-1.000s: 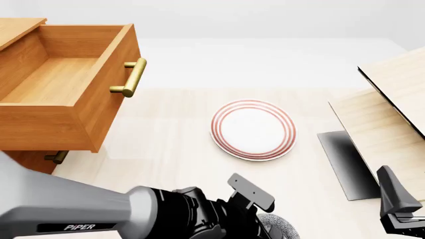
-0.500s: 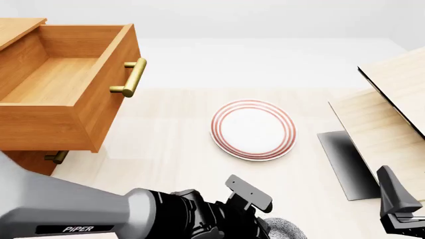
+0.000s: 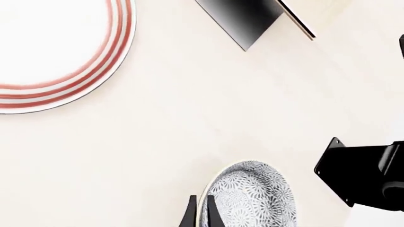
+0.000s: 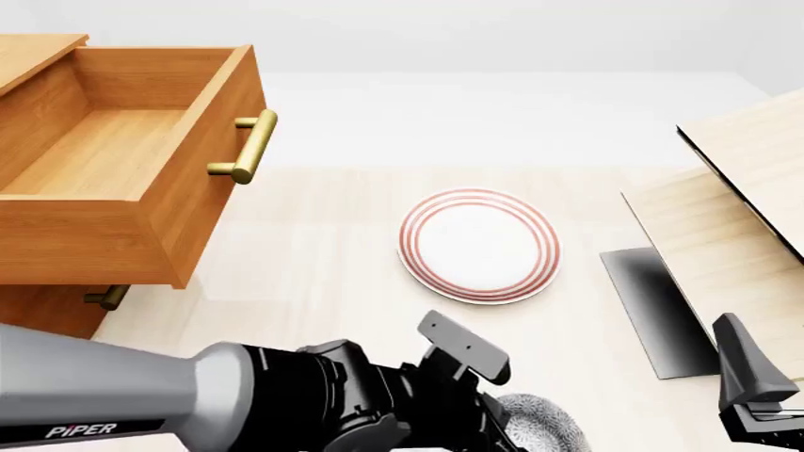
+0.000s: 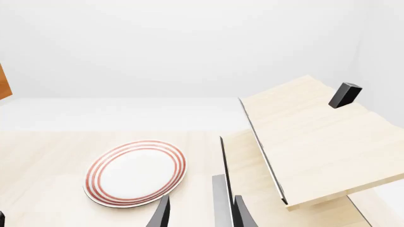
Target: Open the top drawer of the cabinet and put the bowl in it.
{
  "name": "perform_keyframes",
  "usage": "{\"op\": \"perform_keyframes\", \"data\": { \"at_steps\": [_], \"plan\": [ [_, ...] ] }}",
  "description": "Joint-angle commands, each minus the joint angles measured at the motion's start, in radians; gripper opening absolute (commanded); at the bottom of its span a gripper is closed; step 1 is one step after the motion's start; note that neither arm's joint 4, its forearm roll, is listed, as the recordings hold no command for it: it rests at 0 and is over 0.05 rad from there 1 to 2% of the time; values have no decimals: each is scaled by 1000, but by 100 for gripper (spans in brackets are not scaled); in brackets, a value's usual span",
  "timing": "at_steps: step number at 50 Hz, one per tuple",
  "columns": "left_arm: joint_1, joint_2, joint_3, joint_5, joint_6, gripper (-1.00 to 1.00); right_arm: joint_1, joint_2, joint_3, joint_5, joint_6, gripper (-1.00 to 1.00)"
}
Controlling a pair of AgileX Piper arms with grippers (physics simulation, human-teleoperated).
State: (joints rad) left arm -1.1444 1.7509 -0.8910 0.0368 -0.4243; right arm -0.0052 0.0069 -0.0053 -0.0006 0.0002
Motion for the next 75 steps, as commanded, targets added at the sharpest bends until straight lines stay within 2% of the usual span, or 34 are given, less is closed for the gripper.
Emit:
{"op": "perform_keyframes", "data": {
  "at_steps": [1, 20, 21, 40, 51, 61, 75],
  "plan": [
    [15, -51, -11, 34, 19, -100, 0, -1, 1, 0, 0, 100],
    [124, -202, -19, 159, 84, -100, 0, -2, 1, 0, -1, 100],
    [121, -206, -27, 166, 71, -100, 0, -1, 1, 0, 1, 100],
    [181, -281, -128, 306, 113, -100, 0, -1, 1, 0, 0, 100],
    [215, -321, -158, 351, 83, -100, 0, -2, 1, 0, 0, 100],
    [223, -319, -236, 406, 74, -100, 0, -1, 1, 0, 0, 100],
    [278, -312, -337, 504, 66, -100, 0, -1, 1, 0, 0, 100]
  ]
}}
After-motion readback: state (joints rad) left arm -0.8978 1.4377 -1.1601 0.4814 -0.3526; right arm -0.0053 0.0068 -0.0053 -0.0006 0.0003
